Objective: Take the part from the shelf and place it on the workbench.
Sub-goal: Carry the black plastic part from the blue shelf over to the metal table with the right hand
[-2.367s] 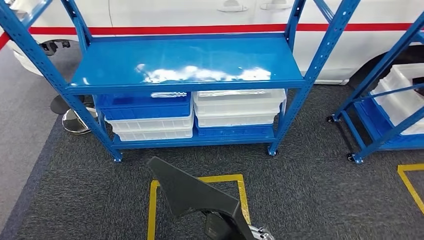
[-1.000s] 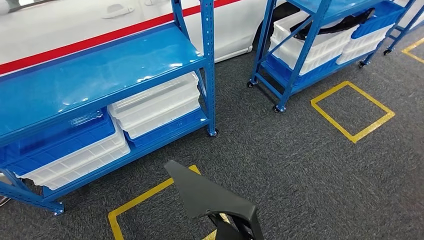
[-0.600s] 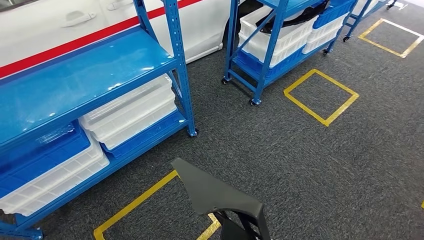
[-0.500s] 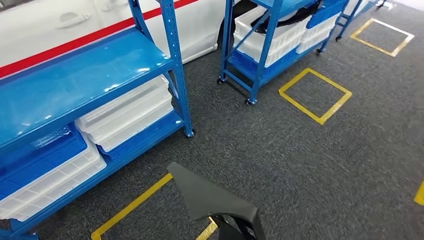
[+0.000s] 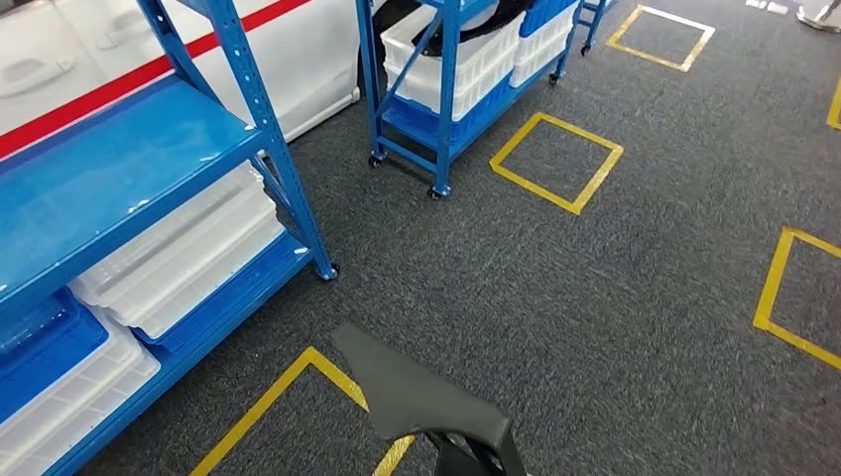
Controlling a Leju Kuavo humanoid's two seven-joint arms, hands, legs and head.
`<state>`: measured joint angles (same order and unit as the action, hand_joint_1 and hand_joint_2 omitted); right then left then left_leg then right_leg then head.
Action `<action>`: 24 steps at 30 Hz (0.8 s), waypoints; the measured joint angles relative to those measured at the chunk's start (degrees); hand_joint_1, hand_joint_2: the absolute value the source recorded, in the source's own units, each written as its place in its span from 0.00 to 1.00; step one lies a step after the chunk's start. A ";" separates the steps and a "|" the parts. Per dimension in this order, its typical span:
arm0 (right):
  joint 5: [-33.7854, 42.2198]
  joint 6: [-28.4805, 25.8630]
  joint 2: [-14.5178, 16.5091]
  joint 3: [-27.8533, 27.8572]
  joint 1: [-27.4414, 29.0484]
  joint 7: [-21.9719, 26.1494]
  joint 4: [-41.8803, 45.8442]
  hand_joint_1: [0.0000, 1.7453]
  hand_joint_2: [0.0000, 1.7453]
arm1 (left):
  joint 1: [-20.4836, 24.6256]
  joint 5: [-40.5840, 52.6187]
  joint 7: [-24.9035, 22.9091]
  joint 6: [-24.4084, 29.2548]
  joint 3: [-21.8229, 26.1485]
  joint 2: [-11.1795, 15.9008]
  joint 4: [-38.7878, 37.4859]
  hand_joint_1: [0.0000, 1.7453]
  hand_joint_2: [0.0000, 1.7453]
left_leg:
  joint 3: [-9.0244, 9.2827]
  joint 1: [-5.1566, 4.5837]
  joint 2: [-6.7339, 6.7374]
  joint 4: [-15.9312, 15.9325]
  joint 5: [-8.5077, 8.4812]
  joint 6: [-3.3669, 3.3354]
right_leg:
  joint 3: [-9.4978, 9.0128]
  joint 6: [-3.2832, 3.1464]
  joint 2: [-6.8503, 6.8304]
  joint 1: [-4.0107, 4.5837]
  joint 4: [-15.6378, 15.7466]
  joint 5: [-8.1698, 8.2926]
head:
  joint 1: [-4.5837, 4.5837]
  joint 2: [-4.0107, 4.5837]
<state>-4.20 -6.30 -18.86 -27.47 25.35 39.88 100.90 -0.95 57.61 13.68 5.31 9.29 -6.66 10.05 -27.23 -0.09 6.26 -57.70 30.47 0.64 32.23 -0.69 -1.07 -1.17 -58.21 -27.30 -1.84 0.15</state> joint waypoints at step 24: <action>-1.62 0.92 0.43 1.77 0.86 -0.02 1.14 1.00 1.00 | -0.68 1.58 0.90 0.14 0.00 0.21 -0.07 0.00 0.00 | -1.20 -0.11 -1.13 0.94 -1.86 -2.19 | 3.02 1.82 -0.63 -0.30 -6.83 -2.42 | 0.02 0.00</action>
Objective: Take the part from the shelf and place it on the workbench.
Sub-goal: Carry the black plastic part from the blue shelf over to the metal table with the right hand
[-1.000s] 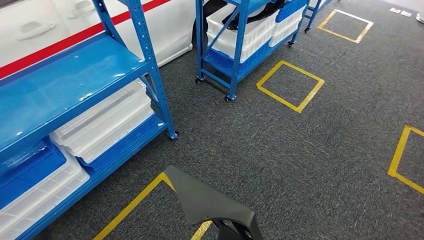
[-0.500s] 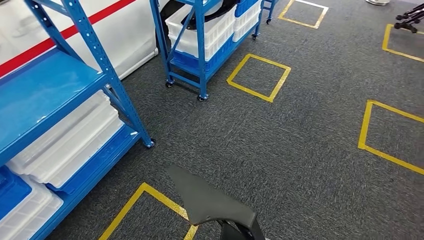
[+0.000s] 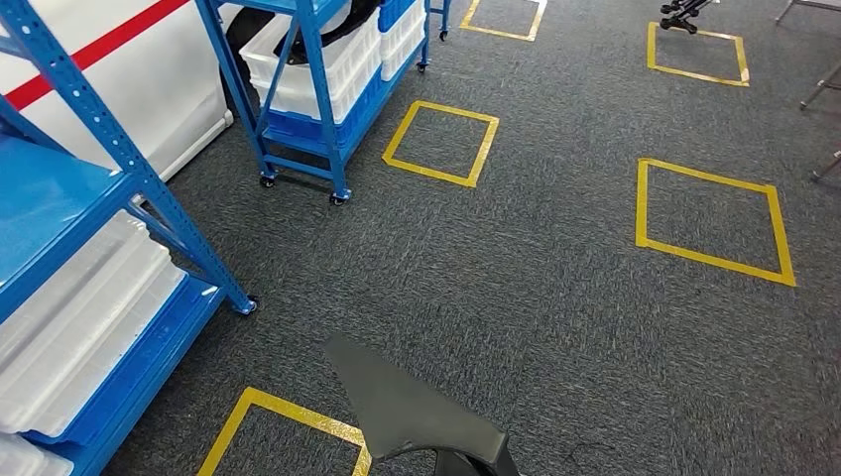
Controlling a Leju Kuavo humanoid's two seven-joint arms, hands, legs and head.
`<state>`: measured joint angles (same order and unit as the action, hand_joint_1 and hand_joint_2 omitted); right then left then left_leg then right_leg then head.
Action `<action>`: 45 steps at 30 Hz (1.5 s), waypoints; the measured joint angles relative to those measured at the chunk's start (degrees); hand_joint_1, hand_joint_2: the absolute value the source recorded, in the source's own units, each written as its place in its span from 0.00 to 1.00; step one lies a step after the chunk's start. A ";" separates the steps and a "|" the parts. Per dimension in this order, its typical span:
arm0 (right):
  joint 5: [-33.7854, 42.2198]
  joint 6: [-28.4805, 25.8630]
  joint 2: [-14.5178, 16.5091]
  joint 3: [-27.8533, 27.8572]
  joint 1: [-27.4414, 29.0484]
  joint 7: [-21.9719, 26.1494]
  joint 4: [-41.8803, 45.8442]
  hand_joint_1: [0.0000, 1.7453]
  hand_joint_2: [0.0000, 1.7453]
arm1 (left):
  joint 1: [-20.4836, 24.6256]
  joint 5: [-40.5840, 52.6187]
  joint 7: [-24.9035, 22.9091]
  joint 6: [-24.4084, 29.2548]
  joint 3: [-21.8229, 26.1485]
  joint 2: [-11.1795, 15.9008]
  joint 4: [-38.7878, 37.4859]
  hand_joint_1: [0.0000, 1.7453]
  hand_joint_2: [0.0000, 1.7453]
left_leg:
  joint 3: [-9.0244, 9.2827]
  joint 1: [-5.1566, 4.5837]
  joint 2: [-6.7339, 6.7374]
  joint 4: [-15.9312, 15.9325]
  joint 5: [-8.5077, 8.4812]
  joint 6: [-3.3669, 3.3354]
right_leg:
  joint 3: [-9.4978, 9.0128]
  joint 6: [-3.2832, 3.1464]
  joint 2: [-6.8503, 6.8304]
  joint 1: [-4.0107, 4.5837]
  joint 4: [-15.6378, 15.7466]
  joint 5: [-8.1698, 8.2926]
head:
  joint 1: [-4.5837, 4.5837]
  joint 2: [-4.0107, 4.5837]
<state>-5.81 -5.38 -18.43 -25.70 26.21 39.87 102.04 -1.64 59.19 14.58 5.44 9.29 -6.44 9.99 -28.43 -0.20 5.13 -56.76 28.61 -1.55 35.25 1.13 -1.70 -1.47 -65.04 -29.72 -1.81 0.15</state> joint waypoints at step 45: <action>-0.41 -0.02 0.26 0.85 0.53 0.00 0.10 1.00 1.00 | 0.25 0.98 -0.37 -0.04 -0.04 0.16 -0.11 0.00 0.00 | -4.73 0.39 -4.31 -13.17 8.10 2.70 | -3.70 -2.79 2.84 0.54 7.67 2.36 | -0.02 0.00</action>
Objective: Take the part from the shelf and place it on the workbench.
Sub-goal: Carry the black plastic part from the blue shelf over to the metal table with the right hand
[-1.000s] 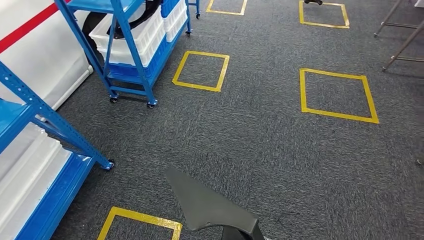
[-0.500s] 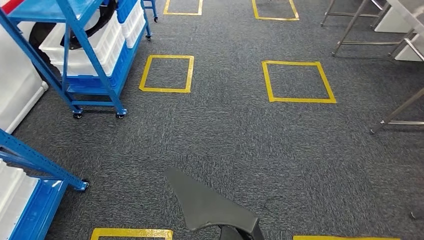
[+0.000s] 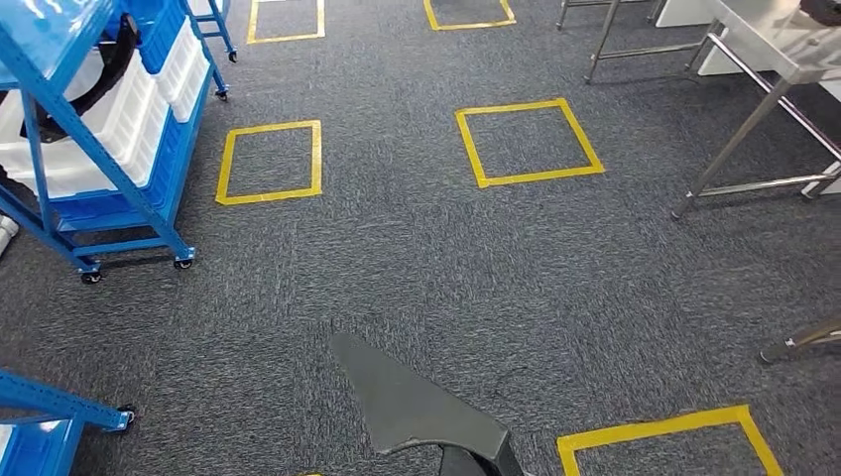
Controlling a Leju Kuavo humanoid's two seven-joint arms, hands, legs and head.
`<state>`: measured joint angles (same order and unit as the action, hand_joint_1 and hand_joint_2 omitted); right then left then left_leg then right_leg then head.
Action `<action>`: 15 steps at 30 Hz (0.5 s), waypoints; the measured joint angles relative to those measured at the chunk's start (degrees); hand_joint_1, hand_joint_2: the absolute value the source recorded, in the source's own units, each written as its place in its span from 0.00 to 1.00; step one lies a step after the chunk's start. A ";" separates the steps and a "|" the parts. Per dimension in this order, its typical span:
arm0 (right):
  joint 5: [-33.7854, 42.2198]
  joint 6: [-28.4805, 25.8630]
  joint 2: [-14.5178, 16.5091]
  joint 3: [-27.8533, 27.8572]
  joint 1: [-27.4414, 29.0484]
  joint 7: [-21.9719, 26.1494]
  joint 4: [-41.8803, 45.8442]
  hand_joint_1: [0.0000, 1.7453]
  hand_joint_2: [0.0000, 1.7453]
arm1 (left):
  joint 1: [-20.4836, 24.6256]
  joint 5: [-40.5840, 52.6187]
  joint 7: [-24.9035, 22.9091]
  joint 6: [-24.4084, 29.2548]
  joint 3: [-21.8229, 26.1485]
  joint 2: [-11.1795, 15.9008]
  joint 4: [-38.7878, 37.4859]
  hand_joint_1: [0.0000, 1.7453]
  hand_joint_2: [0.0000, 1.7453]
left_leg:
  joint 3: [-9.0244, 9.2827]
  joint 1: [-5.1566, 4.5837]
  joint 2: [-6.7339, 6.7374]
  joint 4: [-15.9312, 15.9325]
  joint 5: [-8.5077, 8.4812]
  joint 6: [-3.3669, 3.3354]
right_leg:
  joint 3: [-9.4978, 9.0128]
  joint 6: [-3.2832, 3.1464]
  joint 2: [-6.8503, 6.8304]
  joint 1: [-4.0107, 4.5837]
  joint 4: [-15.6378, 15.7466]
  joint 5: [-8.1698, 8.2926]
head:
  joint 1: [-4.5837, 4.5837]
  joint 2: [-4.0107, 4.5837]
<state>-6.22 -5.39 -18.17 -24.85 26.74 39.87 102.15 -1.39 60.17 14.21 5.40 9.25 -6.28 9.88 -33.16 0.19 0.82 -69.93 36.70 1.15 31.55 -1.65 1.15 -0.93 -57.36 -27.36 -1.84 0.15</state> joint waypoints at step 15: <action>0.03 -1.03 0.41 -0.03 0.03 0.00 -0.45 1.00 1.00 | -0.40 0.01 -0.24 0.01 0.02 0.08 -0.02 0.00 0.00 | 4.25 0.03 0.04 13.33 -8.63 -3.13 | 6.67 2.79 -0.17 -0.19 -12.24 -6.29 | 0.01 0.00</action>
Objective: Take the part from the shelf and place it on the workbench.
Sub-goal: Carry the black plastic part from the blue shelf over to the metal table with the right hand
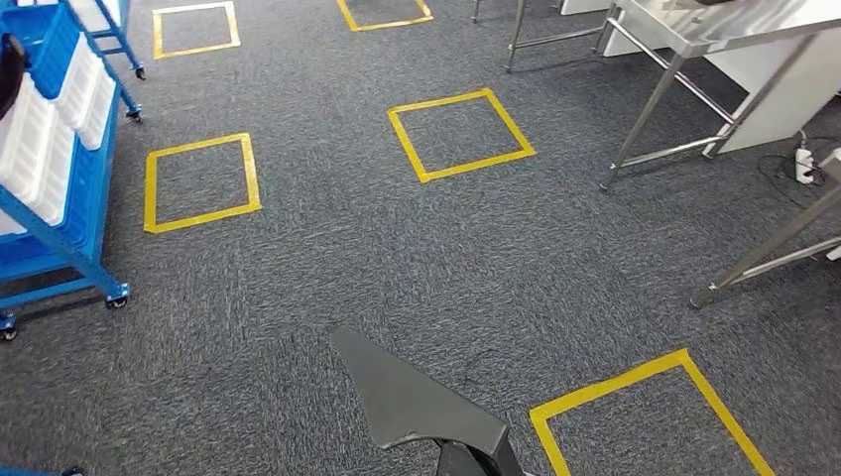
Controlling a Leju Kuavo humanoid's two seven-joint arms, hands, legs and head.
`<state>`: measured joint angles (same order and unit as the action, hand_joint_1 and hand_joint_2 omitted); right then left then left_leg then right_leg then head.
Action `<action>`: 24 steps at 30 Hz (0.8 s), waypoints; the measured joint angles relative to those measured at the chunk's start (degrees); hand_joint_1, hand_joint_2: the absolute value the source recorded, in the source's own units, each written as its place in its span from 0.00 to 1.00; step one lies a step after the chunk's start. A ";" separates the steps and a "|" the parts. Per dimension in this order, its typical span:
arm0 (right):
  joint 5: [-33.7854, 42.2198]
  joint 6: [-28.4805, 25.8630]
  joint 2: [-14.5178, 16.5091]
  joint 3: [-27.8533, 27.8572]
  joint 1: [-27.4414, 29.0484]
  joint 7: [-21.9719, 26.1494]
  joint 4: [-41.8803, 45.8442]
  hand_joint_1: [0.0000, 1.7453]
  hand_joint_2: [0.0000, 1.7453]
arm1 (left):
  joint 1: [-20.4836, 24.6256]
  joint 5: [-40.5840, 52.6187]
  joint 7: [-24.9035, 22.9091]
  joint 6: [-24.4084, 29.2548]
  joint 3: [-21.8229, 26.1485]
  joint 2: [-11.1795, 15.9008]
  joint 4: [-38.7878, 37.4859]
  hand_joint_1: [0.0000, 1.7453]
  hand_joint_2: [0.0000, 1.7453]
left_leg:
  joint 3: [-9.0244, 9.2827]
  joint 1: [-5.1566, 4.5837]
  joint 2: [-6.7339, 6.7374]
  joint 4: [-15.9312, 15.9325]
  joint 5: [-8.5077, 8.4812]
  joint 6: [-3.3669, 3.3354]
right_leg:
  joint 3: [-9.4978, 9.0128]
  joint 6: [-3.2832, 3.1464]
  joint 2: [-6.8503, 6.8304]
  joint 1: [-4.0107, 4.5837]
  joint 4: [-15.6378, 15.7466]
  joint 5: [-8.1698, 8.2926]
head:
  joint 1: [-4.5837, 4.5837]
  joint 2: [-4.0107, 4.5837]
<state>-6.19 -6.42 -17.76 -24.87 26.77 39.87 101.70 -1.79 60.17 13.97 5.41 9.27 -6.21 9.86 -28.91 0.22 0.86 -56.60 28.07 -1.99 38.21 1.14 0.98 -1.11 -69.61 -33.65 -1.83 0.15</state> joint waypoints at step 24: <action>-0.01 -0.21 0.19 -0.02 0.12 -0.01 -0.40 1.00 1.00 | 0.12 0.00 -0.03 -0.01 -0.02 -0.02 -0.07 0.00 0.00 | -0.58 0.21 -5.08 -1.54 0.79 2.17 | -6.01 -1.43 6.33 0.21 11.25 6.12 | -0.02 0.00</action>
<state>-6.20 -6.63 -17.58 -24.90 26.89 39.86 101.30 -1.67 60.17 13.93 5.40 9.25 -6.23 9.79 -29.49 0.42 -4.22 -58.14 28.86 0.18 32.21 -0.29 7.31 -0.90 -58.36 -27.53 -1.84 0.15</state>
